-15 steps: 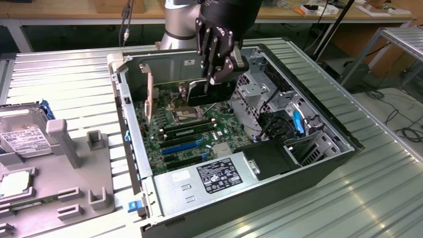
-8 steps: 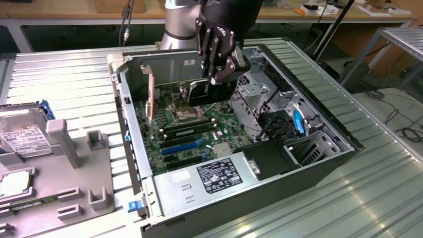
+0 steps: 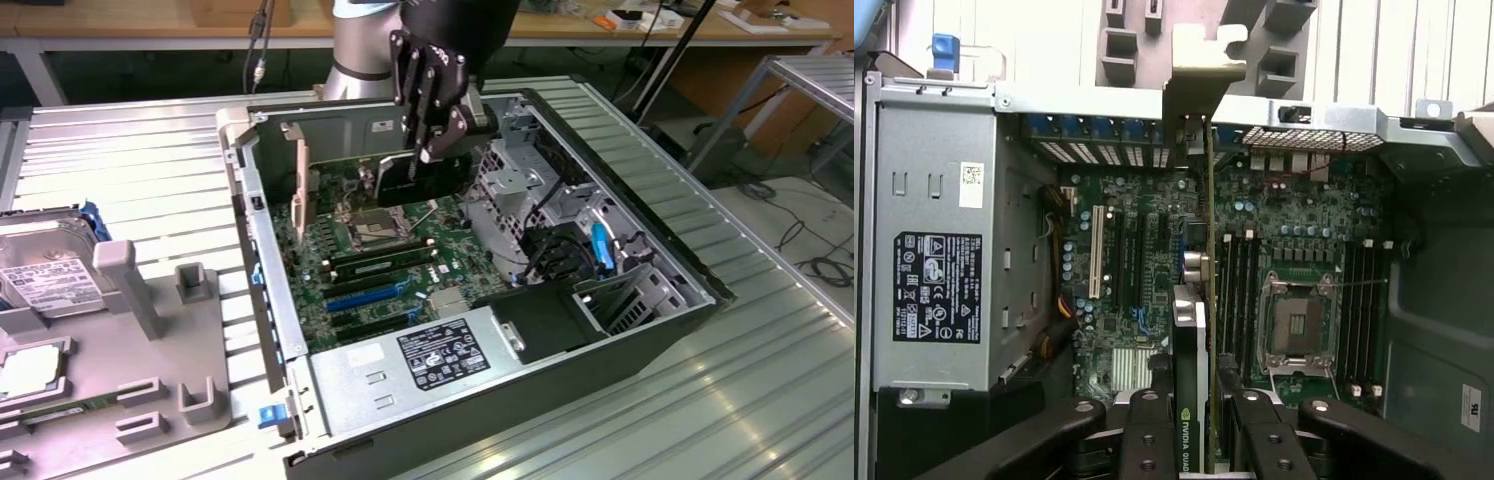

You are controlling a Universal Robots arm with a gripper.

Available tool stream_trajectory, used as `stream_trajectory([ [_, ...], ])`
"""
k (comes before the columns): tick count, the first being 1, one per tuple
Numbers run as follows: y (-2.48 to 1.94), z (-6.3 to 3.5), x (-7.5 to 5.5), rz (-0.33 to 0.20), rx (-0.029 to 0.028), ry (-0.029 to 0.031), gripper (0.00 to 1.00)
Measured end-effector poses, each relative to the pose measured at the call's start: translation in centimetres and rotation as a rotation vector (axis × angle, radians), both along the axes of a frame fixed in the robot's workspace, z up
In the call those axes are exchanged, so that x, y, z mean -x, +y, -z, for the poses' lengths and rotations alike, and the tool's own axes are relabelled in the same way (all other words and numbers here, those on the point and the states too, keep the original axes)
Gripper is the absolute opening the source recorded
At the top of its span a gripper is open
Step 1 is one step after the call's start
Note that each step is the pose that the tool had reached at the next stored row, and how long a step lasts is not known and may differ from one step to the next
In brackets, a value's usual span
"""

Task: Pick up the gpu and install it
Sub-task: 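Insert the gpu into the slot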

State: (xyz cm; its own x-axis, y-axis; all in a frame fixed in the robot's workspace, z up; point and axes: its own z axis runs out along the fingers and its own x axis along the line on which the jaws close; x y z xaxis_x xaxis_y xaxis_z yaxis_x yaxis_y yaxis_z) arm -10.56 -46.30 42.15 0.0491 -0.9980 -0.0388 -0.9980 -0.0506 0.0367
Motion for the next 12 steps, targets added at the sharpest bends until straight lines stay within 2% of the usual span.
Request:
stream_trajectory([
  [6,0.04,0.25,0.0,0.001,0.0002,-0.0008,0.27],
  [12,0.03,1.05,0.0,0.010,0.0000,-0.0026,0.27],
])
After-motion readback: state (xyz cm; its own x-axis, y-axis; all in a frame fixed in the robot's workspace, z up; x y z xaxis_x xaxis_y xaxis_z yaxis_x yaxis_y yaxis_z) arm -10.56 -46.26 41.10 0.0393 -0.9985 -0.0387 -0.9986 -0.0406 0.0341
